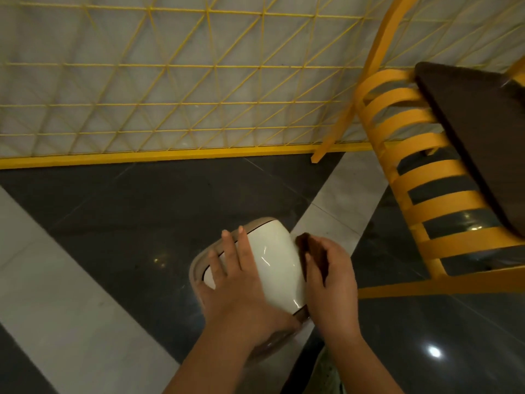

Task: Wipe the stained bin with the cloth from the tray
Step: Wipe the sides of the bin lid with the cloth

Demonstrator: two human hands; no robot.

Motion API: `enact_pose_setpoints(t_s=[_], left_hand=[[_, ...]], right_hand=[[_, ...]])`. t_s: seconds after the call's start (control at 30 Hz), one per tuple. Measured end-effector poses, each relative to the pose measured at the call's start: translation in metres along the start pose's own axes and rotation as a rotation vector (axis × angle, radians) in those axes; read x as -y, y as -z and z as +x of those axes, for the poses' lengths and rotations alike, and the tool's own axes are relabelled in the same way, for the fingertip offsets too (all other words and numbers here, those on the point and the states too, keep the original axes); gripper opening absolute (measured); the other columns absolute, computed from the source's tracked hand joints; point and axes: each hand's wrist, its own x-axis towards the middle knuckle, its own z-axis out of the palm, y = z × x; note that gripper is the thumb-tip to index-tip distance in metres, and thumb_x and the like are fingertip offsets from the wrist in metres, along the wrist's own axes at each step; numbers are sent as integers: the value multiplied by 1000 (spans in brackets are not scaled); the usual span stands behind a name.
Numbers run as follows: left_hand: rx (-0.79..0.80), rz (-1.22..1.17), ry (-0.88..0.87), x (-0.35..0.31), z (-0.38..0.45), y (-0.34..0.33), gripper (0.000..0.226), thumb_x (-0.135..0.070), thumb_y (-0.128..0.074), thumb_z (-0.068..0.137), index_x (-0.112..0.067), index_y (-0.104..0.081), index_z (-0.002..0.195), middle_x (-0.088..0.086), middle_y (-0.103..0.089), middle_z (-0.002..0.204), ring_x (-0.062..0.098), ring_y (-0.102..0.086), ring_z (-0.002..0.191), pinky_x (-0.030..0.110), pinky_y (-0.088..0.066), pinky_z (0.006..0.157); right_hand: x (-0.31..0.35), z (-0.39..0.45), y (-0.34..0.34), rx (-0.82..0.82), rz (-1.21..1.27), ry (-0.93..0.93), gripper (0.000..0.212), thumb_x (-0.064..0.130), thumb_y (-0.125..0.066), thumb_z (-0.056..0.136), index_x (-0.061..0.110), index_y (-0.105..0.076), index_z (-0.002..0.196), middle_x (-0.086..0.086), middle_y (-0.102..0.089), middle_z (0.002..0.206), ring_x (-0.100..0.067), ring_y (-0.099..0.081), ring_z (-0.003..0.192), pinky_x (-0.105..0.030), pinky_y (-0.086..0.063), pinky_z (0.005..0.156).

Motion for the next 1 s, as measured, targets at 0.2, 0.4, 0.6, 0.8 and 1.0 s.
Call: enact_pose_setpoints(t_s=[0.2,0.4,0.6,0.8,1.0], left_hand=[[19,30,-18,4,4,-1,141,-51,-73,68,-27,49,134,-1,48,148,32,31,144,56,-3,117],[3,50,-12,6,10,-1,157,-81,-68,41,-29,47,135,-4,42,152,30,24,147,57,-7,119],[5,45,0,4,8,0,166,-87,-68,30,-28,49,132,-2,42,151,32,21,147,58,-9,117],[-37,59,-12,5,8,-1,136,-60,-65,69,-28,51,132,-1,47,149,30,25,146,58,-2,119],[33,142,-74,10,16,13,163,-83,-67,31,-30,46,136,-3,41,153,28,22,147,59,8,115]], right_hand=[[25,-11,-15,198,-194,378,39,27,-51,89,33,-55,127,11,-46,140,-5,-37,131,-19,-28,109],[32,29,-15,206,55,8,29,20,-54,95,35,-58,121,16,-56,123,-1,-48,116,-17,-40,98],[11,12,3,234,324,-366,19,29,-52,97,44,-53,109,23,-59,105,-4,-55,108,-24,-43,94],[24,-24,-8,176,-115,275,46,17,-61,85,39,-56,124,17,-51,134,-1,-38,127,-22,-29,110],[17,7,-8,98,193,-114,27,24,-55,95,44,-55,113,23,-58,113,7,-51,105,-18,-42,97]])
